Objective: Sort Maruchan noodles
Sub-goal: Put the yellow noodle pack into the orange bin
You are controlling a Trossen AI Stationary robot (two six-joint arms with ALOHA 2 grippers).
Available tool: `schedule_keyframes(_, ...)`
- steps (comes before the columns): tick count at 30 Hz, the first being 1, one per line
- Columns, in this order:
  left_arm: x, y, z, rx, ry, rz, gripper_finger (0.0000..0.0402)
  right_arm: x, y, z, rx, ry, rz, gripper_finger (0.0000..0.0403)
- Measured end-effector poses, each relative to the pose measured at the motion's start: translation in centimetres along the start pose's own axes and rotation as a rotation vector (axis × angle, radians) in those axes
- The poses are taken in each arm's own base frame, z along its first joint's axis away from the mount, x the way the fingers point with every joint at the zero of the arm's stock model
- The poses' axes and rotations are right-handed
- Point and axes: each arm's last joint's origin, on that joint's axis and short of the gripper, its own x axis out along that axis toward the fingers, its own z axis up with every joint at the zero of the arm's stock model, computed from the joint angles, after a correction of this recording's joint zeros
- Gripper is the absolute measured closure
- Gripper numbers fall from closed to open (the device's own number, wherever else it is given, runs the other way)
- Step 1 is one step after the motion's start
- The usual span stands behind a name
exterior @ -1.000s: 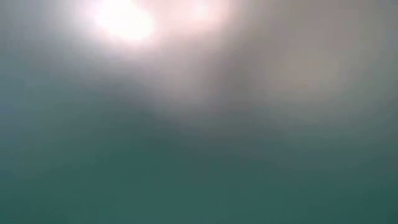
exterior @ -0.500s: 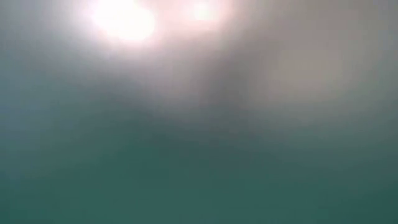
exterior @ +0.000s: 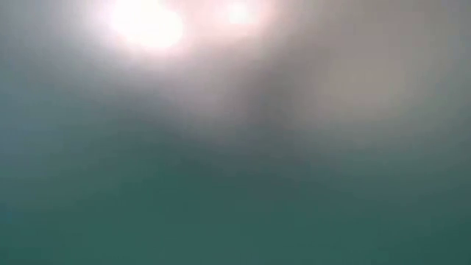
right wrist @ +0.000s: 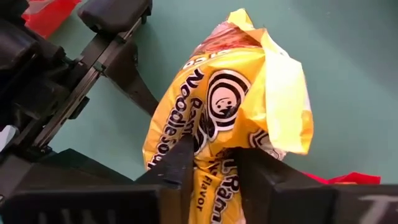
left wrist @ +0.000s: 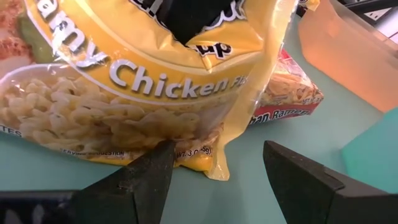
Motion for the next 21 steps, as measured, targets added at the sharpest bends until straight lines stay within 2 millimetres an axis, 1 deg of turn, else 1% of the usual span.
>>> schedule_keyframes(5,-0.3,-0.2,0.4,-0.009,-0.006,-0.008,0.0169,-0.2,0.1,0.0,-0.042,-0.002,0.008,0.0359)
schedule_keyframes(11,-1.4,-1.0,1.5,-0.012,-0.028,-0.029,0.0169,-0.8,0.3,0.0,-0.093,0.006,0.035,0.0392)
schedule_keyframes(16,-1.8,-1.1,1.9,-0.004,-0.047,-0.011,0.0169,-0.9,0.4,0.0,-0.117,0.008,0.038,0.0395)
schedule_keyframes(21,-1.4,-0.5,1.3,-0.003,-0.056,0.069,0.0169,-0.9,0.5,0.0,-0.138,0.004,0.057,0.0393)
